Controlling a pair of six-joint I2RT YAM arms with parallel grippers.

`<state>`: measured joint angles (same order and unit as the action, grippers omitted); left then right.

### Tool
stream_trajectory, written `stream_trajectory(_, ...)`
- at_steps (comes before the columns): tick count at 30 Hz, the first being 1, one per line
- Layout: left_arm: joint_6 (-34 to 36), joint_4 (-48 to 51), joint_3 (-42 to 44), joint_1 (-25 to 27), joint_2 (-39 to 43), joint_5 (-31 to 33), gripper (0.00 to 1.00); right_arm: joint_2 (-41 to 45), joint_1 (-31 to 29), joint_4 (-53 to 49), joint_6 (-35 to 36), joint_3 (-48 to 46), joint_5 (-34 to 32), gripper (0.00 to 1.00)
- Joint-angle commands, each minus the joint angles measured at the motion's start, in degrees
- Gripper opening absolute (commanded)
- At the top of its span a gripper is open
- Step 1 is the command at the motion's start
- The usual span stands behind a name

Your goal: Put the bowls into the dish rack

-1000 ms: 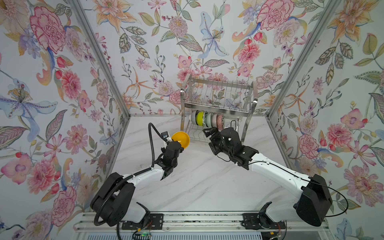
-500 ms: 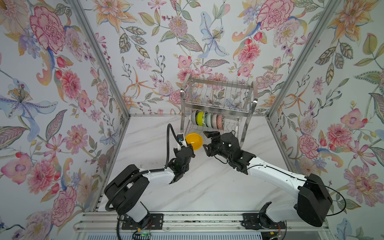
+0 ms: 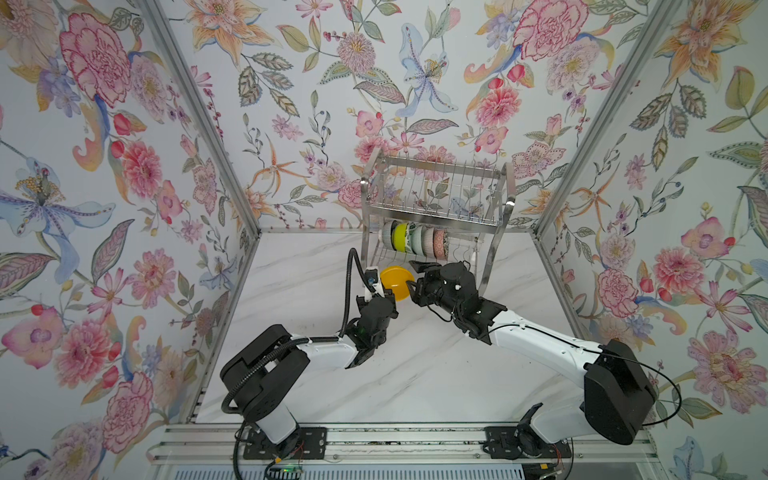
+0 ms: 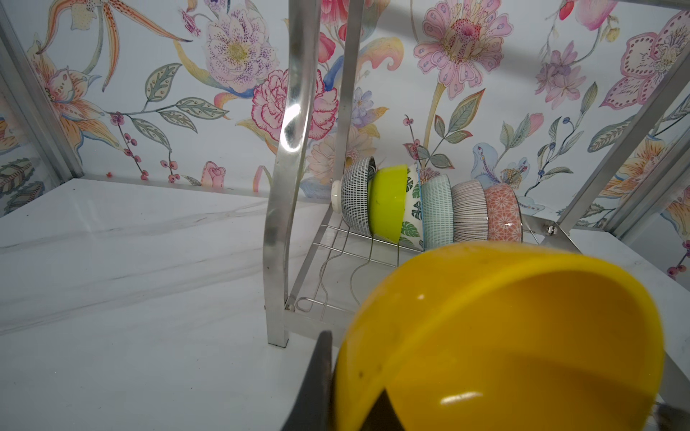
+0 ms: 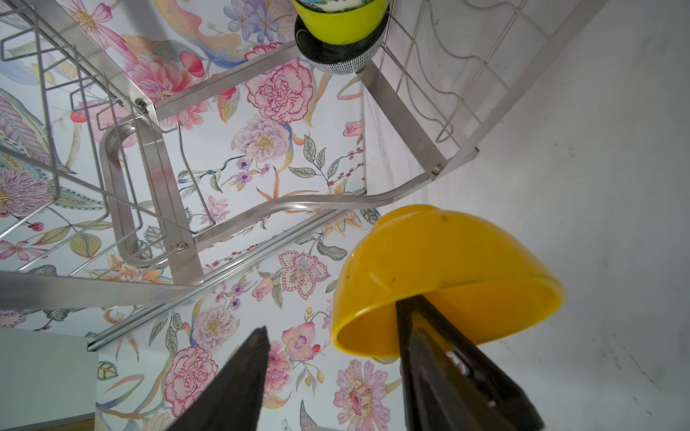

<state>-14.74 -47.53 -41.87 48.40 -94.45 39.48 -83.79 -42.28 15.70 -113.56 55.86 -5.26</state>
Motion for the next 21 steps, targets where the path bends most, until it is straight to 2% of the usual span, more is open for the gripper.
stream_trajectory(1, 1.4, -3.9, -1.9, 1.0, -0.6, 1.7, 0.0, -2.0, 0.3, 3.7, -2.3, 1.5, -1.1, 0.58)
stream_trajectory(10, 3.8, -6.2, -2.0, 3.6, -1.9, 3.6, 0.0, -7.7, 1.6, 7.9, -5.4, 5.6, -0.2, 0.35)
stream_trajectory(16, 5.6, -7.9, -1.7, 4.5, -2.0, 5.5, 0.0, -8.0, 2.0, 7.8, -5.8, 6.0, -1.3, 0.23)
stream_trajectory(21, 5.3, -6.9, -2.2, 4.8, -1.9, 5.2, 0.01, -7.1, 2.4, 9.6, -5.2, 4.0, -2.3, 0.07)
